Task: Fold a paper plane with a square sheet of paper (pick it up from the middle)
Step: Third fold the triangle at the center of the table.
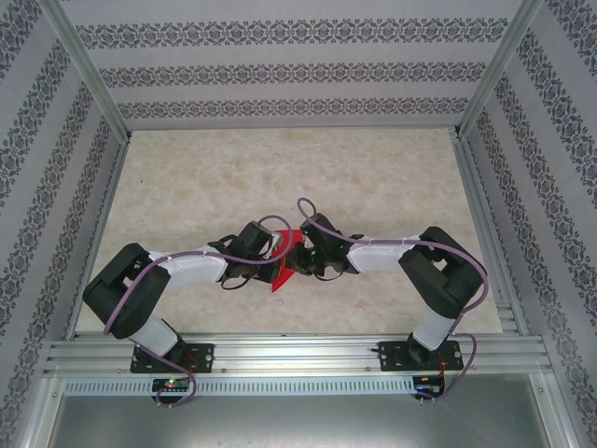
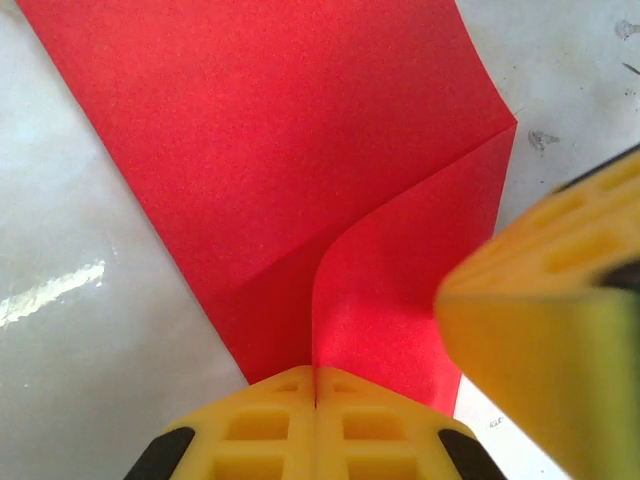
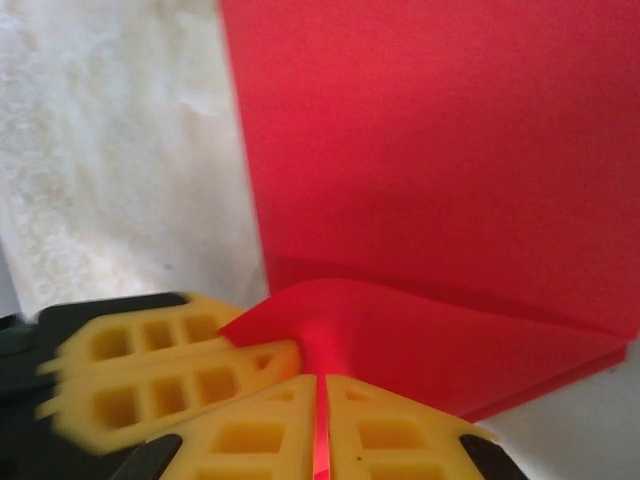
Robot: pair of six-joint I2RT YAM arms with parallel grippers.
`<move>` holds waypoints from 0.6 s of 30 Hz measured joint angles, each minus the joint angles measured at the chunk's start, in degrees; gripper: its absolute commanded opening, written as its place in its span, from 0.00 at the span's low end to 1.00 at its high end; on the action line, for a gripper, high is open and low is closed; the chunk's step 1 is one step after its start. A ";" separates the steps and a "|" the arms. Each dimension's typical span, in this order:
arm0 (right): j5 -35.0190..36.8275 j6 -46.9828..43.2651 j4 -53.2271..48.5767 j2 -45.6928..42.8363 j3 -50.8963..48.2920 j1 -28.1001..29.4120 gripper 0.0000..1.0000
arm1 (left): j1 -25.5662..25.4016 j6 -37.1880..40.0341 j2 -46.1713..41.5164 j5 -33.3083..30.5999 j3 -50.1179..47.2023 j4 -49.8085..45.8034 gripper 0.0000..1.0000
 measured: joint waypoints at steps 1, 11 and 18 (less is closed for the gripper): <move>0.04 0.31 0.26 0.87 -0.24 0.00 0.11 | 0.00 0.00 0.04 -0.02 0.00 0.02 0.02; -0.26 0.83 1.27 1.36 -0.61 -0.02 0.13 | 0.00 0.00 0.20 -0.04 0.11 0.02 0.02; -0.48 3.50 5.46 -1.40 -3.15 1.38 0.13 | 0.00 0.04 0.31 -0.04 0.26 0.00 0.02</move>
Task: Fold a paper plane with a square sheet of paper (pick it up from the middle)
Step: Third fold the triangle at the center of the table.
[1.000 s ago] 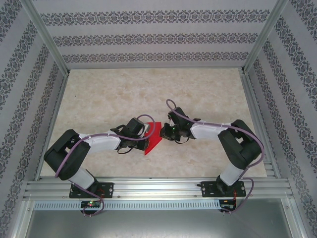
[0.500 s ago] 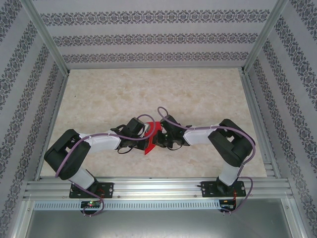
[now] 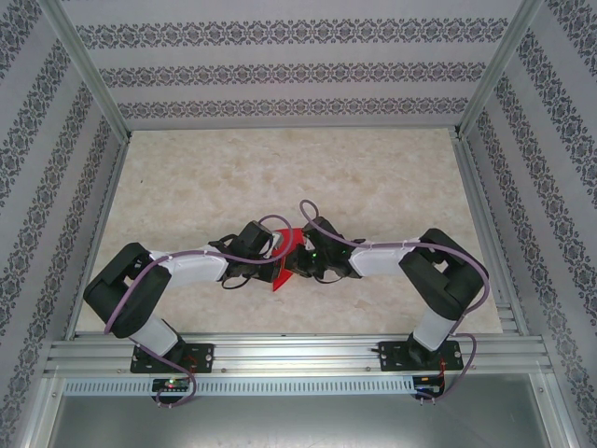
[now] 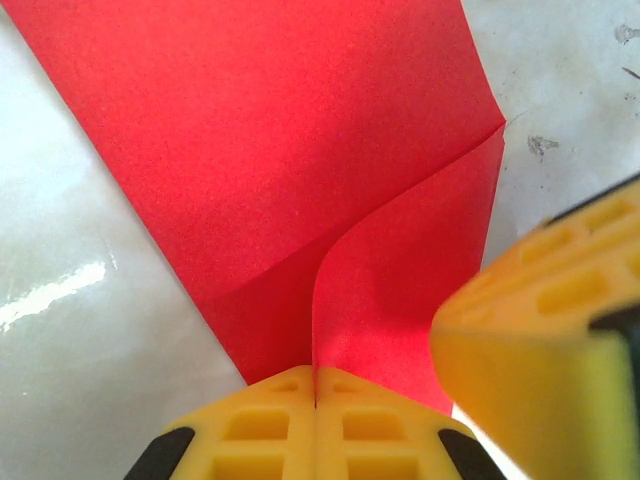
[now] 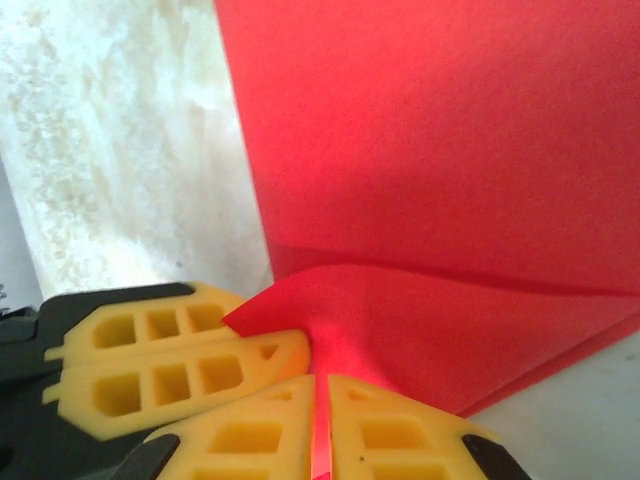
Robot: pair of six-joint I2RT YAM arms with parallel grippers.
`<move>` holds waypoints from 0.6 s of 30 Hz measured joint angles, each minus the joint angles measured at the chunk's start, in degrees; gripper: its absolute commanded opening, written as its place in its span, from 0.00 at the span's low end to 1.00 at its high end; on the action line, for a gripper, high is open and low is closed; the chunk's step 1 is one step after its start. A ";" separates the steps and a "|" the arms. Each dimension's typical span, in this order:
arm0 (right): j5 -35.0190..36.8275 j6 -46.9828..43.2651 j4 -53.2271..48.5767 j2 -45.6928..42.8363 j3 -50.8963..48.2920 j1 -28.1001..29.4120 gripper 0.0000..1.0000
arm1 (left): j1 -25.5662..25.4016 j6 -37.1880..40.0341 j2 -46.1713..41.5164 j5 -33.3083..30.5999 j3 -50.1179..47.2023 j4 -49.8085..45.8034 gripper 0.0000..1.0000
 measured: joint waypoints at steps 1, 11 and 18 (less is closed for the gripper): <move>0.00 0.52 0.63 0.11 -0.28 0.52 0.13 | 0.00 0.00 0.00 0.00 0.00 0.00 0.02; 0.92 2.03 2.36 2.38 -0.94 1.95 0.12 | 0.02 0.39 0.11 -0.22 0.26 -0.46 0.02; 2.67 0.90 -2.08 1.31 -0.33 2.34 0.12 | 0.02 0.63 0.11 -0.13 0.28 -0.42 0.02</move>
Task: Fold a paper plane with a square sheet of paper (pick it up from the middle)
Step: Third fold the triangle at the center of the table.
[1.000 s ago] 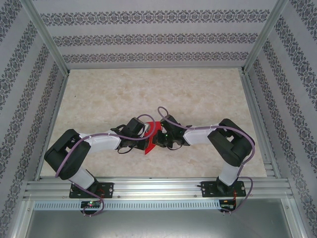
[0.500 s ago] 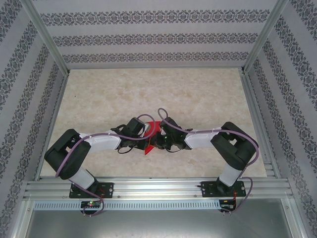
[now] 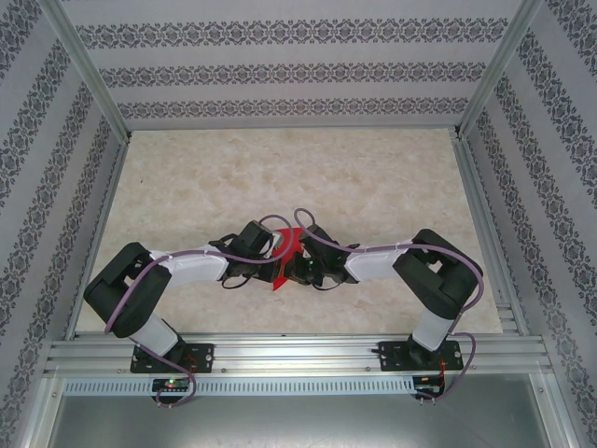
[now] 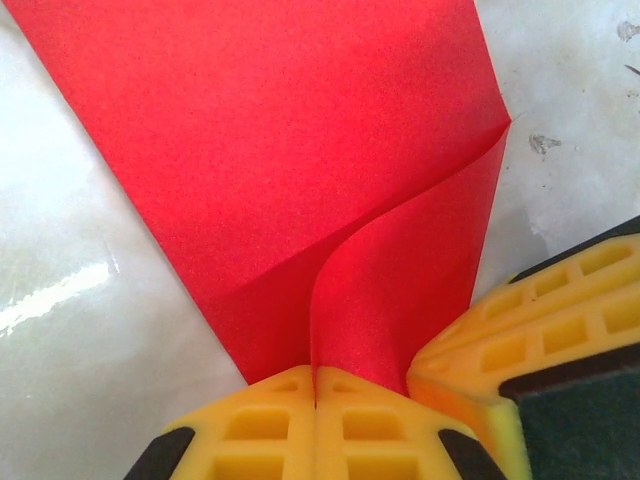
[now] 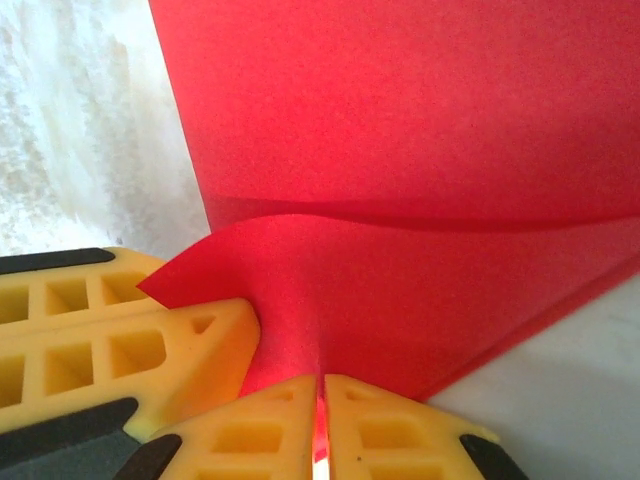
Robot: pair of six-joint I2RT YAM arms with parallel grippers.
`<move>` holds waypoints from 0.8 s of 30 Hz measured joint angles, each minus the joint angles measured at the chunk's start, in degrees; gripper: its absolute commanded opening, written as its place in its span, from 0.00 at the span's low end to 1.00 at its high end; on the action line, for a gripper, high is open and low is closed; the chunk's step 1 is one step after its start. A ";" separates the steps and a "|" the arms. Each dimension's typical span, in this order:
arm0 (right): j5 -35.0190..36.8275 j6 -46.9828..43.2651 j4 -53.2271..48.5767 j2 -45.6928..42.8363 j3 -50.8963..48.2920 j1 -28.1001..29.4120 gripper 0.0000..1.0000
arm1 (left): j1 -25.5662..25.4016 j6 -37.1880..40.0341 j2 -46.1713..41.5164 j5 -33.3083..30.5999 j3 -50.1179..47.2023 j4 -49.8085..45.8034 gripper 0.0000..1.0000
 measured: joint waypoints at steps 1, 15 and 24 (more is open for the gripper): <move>-0.02 -0.04 -0.24 -0.13 0.00 0.00 0.13 | 0.00 0.00 0.02 0.02 0.00 -0.02 0.02; -1.44 -1.33 -1.09 -0.90 2.99 -4.24 0.13 | 0.00 0.24 0.17 0.33 0.09 0.00 0.03; -1.07 -3.10 -1.05 3.17 3.58 -4.37 0.11 | 0.00 0.44 0.48 0.57 0.48 -0.09 0.08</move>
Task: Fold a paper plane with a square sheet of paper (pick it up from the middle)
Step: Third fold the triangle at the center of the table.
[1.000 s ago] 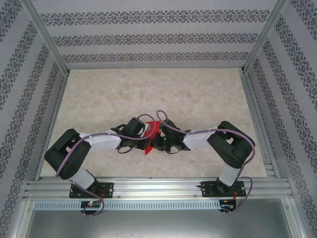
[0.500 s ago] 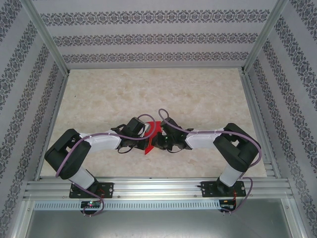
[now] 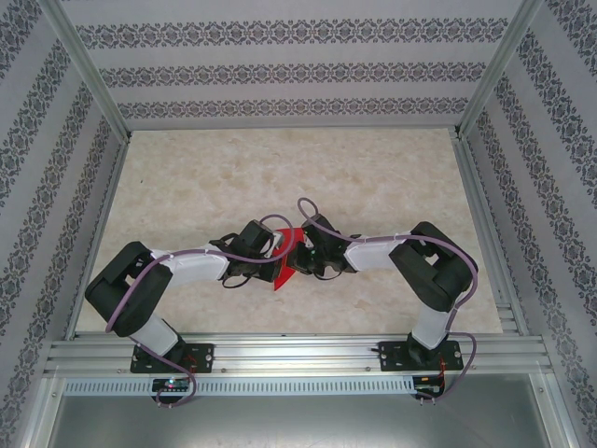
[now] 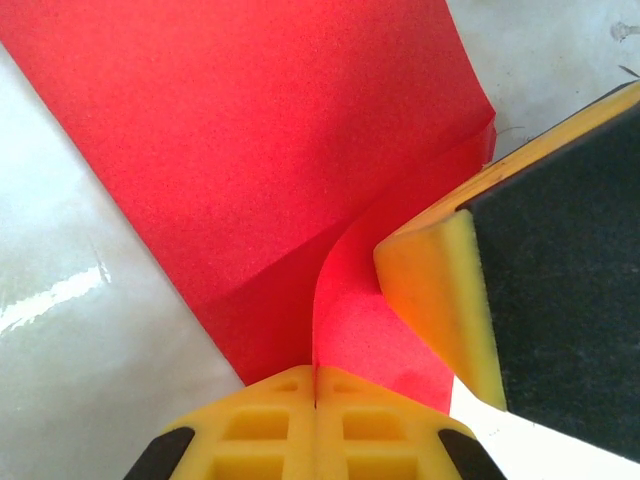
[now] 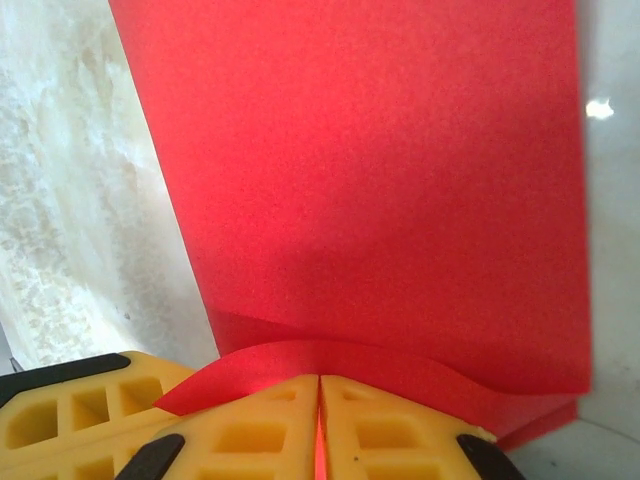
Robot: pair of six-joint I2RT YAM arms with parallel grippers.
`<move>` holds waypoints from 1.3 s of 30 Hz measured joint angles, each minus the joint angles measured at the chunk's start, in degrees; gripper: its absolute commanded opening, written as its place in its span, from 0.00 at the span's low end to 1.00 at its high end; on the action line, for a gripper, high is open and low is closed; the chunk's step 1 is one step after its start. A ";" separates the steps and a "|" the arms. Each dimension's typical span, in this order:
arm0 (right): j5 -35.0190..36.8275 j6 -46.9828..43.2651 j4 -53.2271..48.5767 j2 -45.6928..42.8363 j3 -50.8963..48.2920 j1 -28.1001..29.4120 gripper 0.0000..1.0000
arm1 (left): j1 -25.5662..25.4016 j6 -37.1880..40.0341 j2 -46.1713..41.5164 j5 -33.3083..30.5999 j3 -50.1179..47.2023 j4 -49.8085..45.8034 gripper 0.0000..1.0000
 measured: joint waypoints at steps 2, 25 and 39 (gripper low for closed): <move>0.11 -0.42 0.00 0.02 0.00 0.00 0.11 | 0.00 0.00 0.00 0.00 0.26 -0.57 0.14; 0.55 -2.05 -1.07 0.20 0.66 0.26 0.11 | -0.68 -16.26 -16.59 7.19 -0.96 -5.55 0.21; 0.52 -1.81 -0.92 0.28 0.63 0.26 0.11 | -1.60 -18.10 -5.73 10.97 -0.35 -3.58 0.13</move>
